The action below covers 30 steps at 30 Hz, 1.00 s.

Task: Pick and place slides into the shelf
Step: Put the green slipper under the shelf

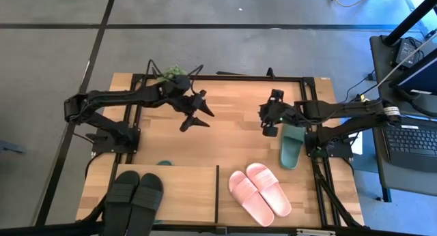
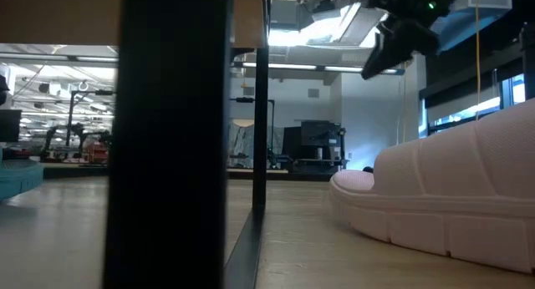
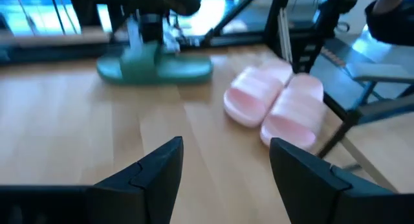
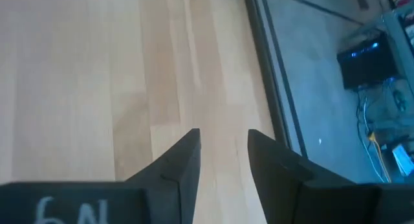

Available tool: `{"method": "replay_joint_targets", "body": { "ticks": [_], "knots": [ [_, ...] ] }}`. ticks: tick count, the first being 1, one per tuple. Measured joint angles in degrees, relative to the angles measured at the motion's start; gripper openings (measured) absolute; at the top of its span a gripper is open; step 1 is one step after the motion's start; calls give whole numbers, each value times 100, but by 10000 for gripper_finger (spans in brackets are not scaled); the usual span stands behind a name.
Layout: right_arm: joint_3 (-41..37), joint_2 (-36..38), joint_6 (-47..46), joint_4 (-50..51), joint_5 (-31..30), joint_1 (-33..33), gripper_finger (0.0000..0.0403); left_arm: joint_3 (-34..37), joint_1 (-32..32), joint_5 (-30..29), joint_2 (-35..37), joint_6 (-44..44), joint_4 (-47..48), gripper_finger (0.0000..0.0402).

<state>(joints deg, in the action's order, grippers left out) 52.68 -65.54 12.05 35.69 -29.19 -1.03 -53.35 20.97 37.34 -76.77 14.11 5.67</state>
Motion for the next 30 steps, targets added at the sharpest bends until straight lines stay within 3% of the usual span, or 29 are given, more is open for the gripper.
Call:
{"method": "replay_joint_targets", "body": {
  "ticks": [8,19,26,30],
  "knots": [
    [-990,374,-279,118,19,-261,130,594,7,7,0,-182,-1699,221],
    [-619,323,-1240,1041,44,-244,130,1545,-2,-208,-7,-499,-3465,221],
    [-337,333,-2347,1879,66,-243,130,1706,-7,-230,-7,-504,-3720,221],
    [-287,333,-3182,2689,485,-243,130,1751,-47,-262,-7,-499,-3715,221]
  ]
}}
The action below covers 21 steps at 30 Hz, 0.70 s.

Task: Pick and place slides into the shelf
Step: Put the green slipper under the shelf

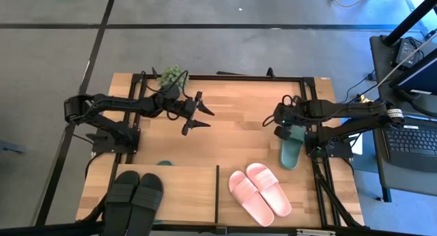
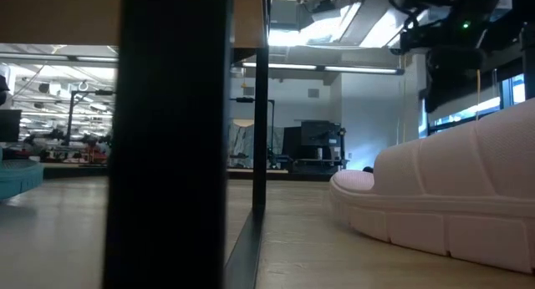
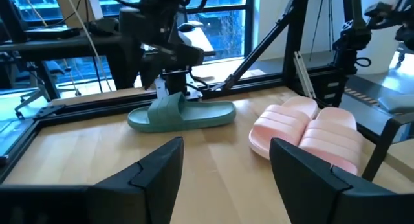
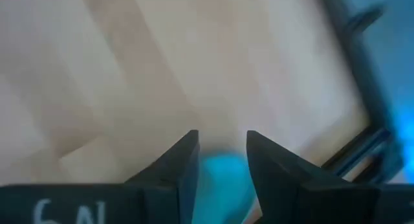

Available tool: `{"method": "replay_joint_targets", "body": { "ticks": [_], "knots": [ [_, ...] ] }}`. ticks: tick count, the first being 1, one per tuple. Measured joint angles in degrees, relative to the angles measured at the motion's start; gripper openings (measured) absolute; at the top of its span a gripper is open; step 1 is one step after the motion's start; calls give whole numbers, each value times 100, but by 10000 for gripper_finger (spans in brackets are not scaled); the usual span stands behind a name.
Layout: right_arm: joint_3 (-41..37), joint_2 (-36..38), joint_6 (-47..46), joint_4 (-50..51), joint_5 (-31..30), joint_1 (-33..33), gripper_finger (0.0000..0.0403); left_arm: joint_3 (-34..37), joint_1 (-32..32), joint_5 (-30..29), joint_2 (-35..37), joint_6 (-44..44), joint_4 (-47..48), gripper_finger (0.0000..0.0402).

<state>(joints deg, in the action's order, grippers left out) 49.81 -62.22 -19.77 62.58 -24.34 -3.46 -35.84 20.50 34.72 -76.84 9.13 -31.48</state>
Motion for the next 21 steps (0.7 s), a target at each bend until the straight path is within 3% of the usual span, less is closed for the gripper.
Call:
{"method": "replay_joint_targets", "body": {
  "ticks": [4,11,16,21],
  "knots": [
    [3,0,-670,375,810,0,130,3,-61,-105,0,46,0,221],
    [3,-2,-1085,687,1892,80,130,3,-124,-1024,0,4,57,221],
    [3,-15,-685,984,1845,789,130,5,-187,-1170,0,44,232,221],
    [3,-242,-1110,985,1365,1614,130,5,-185,-1176,0,42,299,221]
  ]
}}
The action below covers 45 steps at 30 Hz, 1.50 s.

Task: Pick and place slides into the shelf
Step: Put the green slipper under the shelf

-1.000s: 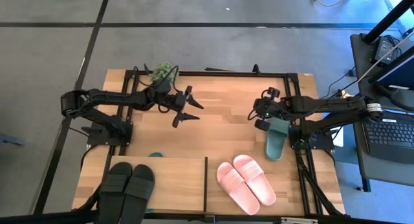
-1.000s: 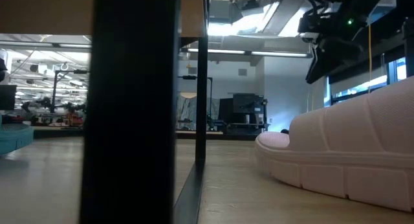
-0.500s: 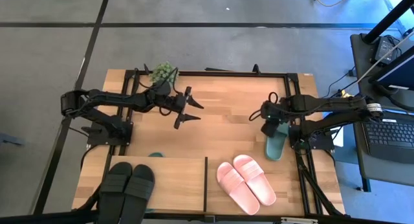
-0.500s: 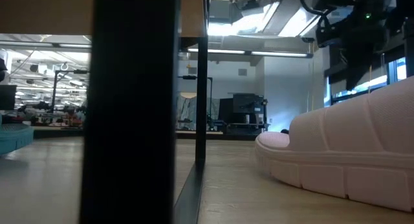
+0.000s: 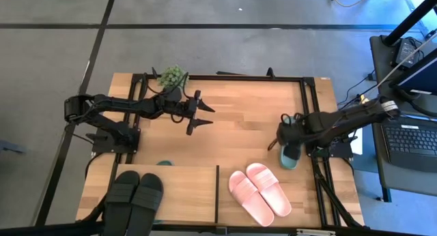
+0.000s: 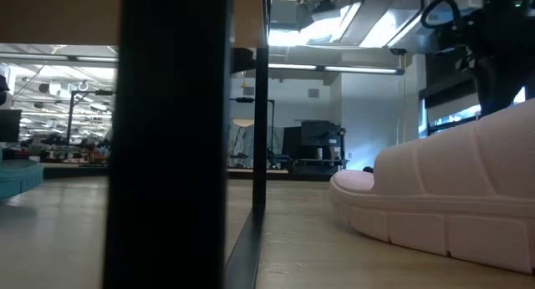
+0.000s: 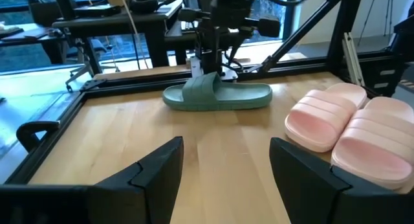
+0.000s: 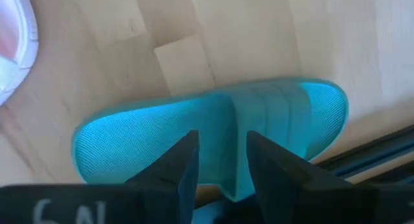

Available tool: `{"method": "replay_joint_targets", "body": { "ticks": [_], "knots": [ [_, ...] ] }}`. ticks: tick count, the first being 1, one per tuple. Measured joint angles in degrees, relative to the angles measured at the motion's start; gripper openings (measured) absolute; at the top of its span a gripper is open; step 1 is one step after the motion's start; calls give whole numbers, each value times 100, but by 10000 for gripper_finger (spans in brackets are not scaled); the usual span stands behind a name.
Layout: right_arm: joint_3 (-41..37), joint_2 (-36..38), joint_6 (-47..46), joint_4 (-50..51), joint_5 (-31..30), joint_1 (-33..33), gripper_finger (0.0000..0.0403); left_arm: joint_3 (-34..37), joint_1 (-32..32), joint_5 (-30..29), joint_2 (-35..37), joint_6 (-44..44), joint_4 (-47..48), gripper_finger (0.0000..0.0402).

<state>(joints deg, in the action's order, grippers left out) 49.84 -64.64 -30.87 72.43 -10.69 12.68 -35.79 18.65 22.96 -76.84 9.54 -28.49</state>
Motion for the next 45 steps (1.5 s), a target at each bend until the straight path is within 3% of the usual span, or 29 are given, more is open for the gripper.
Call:
{"method": "replay_joint_targets", "body": {
  "ticks": [6,11,18,45],
  "knots": [
    [0,-599,-886,166,-173,700,130,0,0,0,0,0,21,221],
    [-17,-1061,-1414,325,-823,1173,130,0,0,2,0,2,106,221],
    [-285,-1259,-2163,301,-1154,1405,130,2,0,0,0,4,341,221],
    [-1410,-1257,-2311,-648,-1190,1636,130,2,0,0,0,28,577,221]
  ]
}}
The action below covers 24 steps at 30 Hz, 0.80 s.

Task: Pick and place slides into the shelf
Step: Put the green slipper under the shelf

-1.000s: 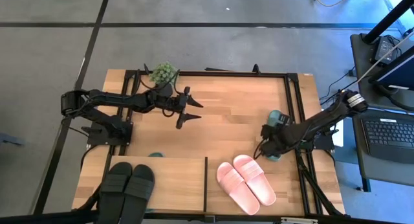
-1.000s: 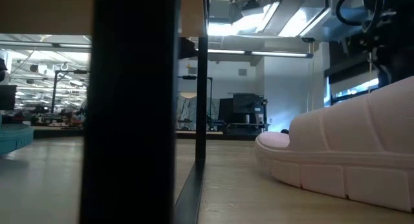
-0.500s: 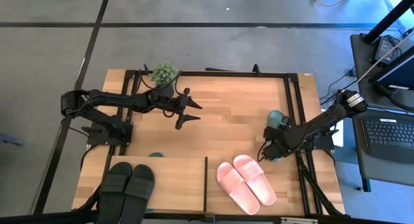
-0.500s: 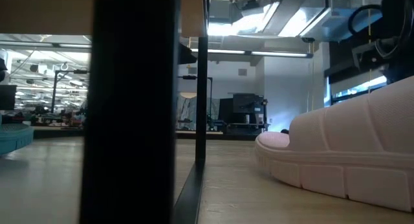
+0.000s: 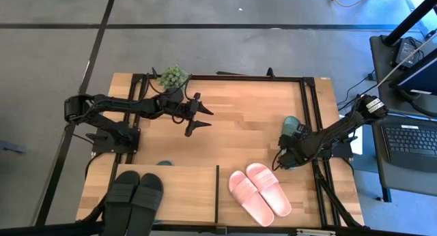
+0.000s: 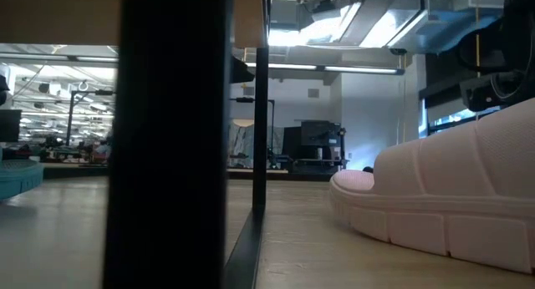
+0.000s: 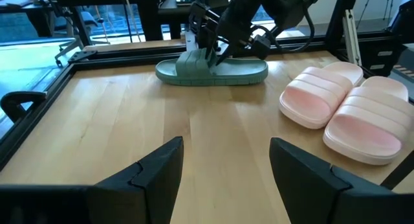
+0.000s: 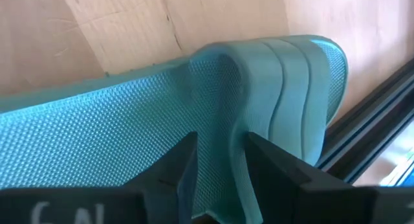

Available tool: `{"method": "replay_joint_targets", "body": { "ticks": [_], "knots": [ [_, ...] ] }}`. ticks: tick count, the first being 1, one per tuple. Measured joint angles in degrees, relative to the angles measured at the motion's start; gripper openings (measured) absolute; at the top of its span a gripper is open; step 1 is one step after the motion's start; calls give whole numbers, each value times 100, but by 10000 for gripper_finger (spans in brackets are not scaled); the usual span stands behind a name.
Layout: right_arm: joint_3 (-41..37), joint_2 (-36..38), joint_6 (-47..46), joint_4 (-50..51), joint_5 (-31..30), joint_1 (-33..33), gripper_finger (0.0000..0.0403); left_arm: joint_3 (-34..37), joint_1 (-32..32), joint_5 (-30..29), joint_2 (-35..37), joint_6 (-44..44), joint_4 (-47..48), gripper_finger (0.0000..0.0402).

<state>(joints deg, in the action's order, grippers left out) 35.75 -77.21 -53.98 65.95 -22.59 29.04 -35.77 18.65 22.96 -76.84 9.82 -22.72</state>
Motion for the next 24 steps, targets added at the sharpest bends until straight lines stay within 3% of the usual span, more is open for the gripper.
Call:
{"method": "replay_joint_targets", "body": {
  "ticks": [24],
  "knots": [
    [293,0,9,401,-533,-4,130,0,0,0,0,138,8,221]
  ]
}}
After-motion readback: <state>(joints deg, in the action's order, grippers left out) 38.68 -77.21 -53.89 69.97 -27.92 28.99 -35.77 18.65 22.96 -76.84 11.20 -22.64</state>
